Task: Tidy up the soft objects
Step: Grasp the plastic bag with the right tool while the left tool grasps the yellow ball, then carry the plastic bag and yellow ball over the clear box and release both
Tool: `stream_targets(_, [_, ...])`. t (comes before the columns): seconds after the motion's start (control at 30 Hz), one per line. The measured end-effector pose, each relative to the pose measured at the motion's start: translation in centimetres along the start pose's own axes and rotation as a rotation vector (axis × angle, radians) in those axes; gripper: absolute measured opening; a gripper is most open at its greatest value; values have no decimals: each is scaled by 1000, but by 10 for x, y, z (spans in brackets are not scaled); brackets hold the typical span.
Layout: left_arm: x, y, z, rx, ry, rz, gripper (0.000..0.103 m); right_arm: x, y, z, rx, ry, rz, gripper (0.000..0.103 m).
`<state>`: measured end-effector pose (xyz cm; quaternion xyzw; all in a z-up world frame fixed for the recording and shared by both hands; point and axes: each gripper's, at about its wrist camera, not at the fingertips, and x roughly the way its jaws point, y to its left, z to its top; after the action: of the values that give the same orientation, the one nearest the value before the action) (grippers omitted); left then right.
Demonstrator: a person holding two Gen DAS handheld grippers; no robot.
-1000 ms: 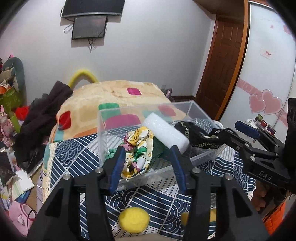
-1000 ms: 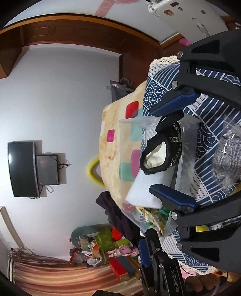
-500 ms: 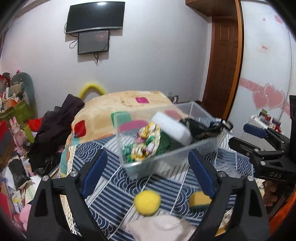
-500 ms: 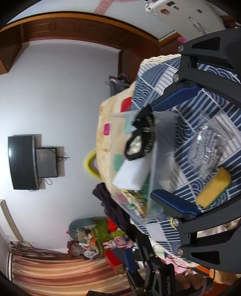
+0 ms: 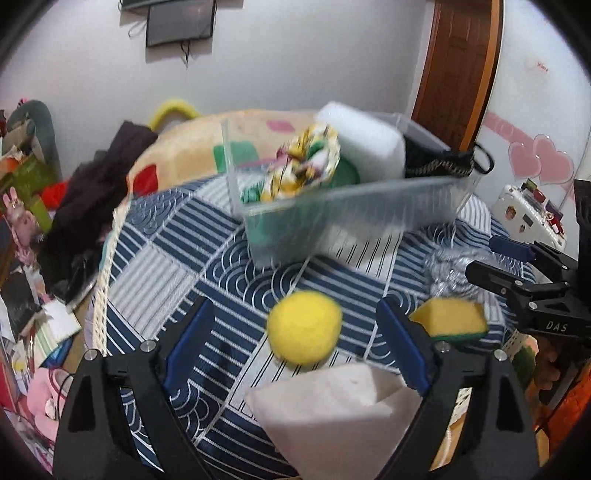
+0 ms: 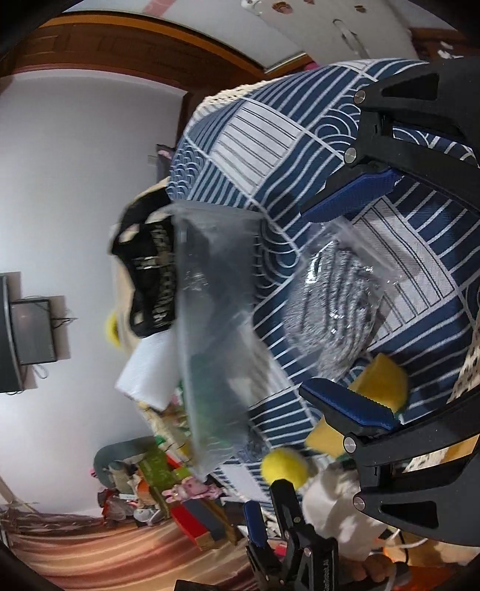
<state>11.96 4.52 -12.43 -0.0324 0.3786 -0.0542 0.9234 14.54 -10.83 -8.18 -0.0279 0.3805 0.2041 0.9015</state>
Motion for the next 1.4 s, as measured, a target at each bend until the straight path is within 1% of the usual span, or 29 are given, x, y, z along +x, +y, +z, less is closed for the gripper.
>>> stream_targets(0.03, [3, 2, -1, -3, 12, -2, 88, 3, -1, -2, 0, 14, 0, 85])
stream_targets(0.17, [14, 10, -6, -42, 62, -54, 69, 13, -8, -5, 10, 58, 1, 85])
stream_targets(0.2, [17, 11, -7, -52, 78, -71, 67, 15, -9, -7, 14, 66, 3, 85])
stream_targets(0.27, [22, 12, -8, -64, 102, -85, 56, 15, -11, -8, 26, 73, 13, 83])
stream_targets(0.3, [25, 13, -8, -70, 112, -92, 53, 13, -13, -9, 32, 73, 21, 81])
stream_targets(0.33, [27, 14, -9, -75, 120, -97, 48, 12, -14, -10, 36, 73, 28, 73])
stream_targets(0.37, [29, 14, -10, -81, 129, -102, 47, 11, -15, -10, 35, 74, 32, 65])
stream_targets(0.4, [31, 15, -10, -86, 135, -111, 46, 9, -15, -10, 35, 72, 38, 62])
stream_targets(0.43, [32, 15, -10, -92, 140, -123, 46, 6, -16, -10, 35, 64, 45, 55])
stream_targets(0.47, [34, 16, -10, -98, 145, -134, 45, 5, -17, -10, 34, 60, 46, 50])
stream_targets(0.57, [33, 16, -10, -105, 140, -140, 44, 1, -20, -7, 31, 44, 41, 41])
stream_targets(0.67, [29, 16, -9, -108, 127, -132, 44, -6, -22, -6, 29, 22, 32, 36])
stream_targets(0.93, [4, 15, 2, -78, 49, -65, 44, -23, -15, 7, 14, -47, 11, 34])
stream_targets(1.1, [-12, 11, 11, -53, -6, -42, 44, -32, -7, 19, 6, -96, 10, 34])
stream_targets(1.4, [-39, -2, 38, -3, -119, -10, 44, -58, 1, 48, -22, -229, 11, 34])
